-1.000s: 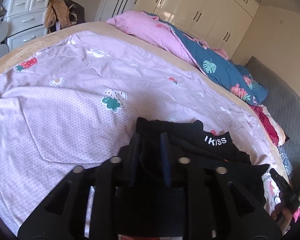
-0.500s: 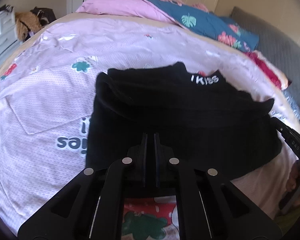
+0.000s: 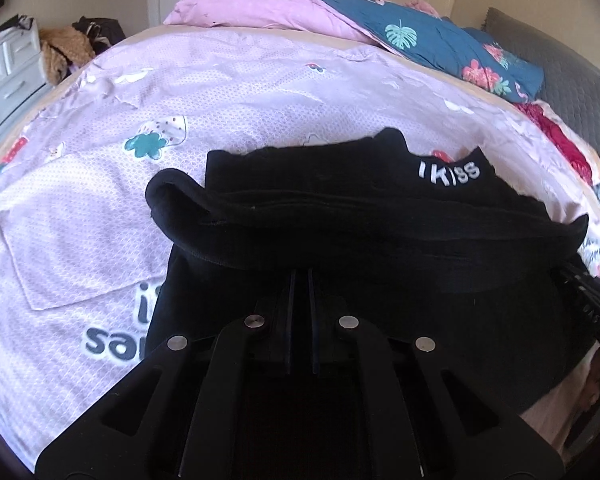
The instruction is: Fold small clothes
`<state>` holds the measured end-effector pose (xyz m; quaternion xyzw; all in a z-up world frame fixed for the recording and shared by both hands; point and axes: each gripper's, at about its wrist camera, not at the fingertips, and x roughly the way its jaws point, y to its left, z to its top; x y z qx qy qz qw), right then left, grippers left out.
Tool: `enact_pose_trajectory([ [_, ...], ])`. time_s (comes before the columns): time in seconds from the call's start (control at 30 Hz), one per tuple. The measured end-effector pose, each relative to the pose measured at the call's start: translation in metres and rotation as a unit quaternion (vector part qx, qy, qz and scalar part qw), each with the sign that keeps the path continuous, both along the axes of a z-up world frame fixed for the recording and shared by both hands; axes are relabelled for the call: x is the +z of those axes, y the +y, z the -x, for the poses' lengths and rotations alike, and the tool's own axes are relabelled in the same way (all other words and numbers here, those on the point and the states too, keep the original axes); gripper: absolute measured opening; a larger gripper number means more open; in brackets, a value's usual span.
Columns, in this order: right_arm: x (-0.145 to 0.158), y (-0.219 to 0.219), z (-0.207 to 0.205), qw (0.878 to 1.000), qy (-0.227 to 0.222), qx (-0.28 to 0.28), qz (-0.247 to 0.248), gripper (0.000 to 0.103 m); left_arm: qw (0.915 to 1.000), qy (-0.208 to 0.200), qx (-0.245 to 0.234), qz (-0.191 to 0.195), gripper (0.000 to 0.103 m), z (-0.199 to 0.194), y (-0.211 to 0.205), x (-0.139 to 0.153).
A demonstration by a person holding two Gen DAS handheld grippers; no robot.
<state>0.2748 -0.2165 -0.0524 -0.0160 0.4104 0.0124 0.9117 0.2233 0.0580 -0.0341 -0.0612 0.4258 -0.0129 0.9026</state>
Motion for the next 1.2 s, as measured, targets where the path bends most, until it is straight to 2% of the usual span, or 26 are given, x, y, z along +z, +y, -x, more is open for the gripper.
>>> enact_pose_trajectory([
  [0.27, 0.005, -0.006, -0.028, 1.0, -0.004, -0.008, -0.02, 0.011, 0.9998, -0.011, 0.001, 0.019, 0.001, -0.028, 0.007, 0.002],
  [0.43, 0.007, -0.028, -0.042, 0.998, -0.013, -0.026, -0.051, 0.011, 0.9983, -0.026, 0.029, 0.044, 0.002, -0.045, 0.029, 0.01],
  [0.53, 0.013, -0.048, -0.041, 0.996, -0.027, -0.047, -0.067, 0.011, 0.9964, -0.041, 0.05, 0.055, 0.01, -0.047, 0.049, 0.019],
  [0.63, 0.017, -0.071, -0.039, 0.994, -0.033, -0.073, -0.079, 0.013, 0.994, -0.041, 0.066, 0.076, 0.024, -0.045, 0.07, 0.02],
  [0.7, 0.016, -0.081, -0.039, 0.994, -0.028, -0.078, -0.077, 0.025, 0.9932, -0.028, 0.066, 0.091, 0.034, -0.047, 0.079, 0.015],
  [0.73, 0.015, -0.084, -0.04, 0.994, -0.023, -0.072, -0.077, 0.034, 0.9932, -0.021, 0.062, 0.096, 0.036, -0.048, 0.081, 0.012],
  [0.8, 0.011, -0.084, -0.044, 0.995, -0.015, -0.071, -0.064, 0.036, 0.9938, -0.013, 0.052, 0.097, 0.039, -0.049, 0.082, 0.006],
  [0.93, 0.007, -0.082, -0.052, 0.996, -0.013, -0.068, -0.047, 0.037, 0.9957, -0.008, 0.032, 0.086, 0.039, -0.052, 0.072, -0.001],
  [0.97, 0.007, -0.082, -0.052, 0.997, -0.013, -0.067, -0.049, 0.035, 0.9962, -0.009, 0.03, 0.081, 0.033, -0.053, 0.07, -0.002],
  [1.0, 0.006, -0.081, -0.053, 0.997, -0.013, -0.06, -0.054, 0.028, 0.9968, -0.012, 0.024, 0.075, 0.017, -0.052, 0.067, -0.002],
  [1.03, 0.006, -0.081, -0.053, 0.997, -0.015, -0.055, -0.057, 0.014, 0.9973, -0.015, 0.019, 0.07, 0.014, -0.052, 0.064, -0.002],
  [1.1, 0.008, -0.081, -0.05, 0.997, -0.02, -0.05, -0.058, 0.009, 0.9981, -0.025, 0.016, 0.055, 0.007, -0.051, 0.061, 0.002],
  [1.2, 0.017, -0.081, -0.043, 0.996, -0.036, -0.046, -0.062, 0.008, 0.9972, -0.044, 0.015, 0.058, 0.004, -0.048, 0.062, 0.012],
])
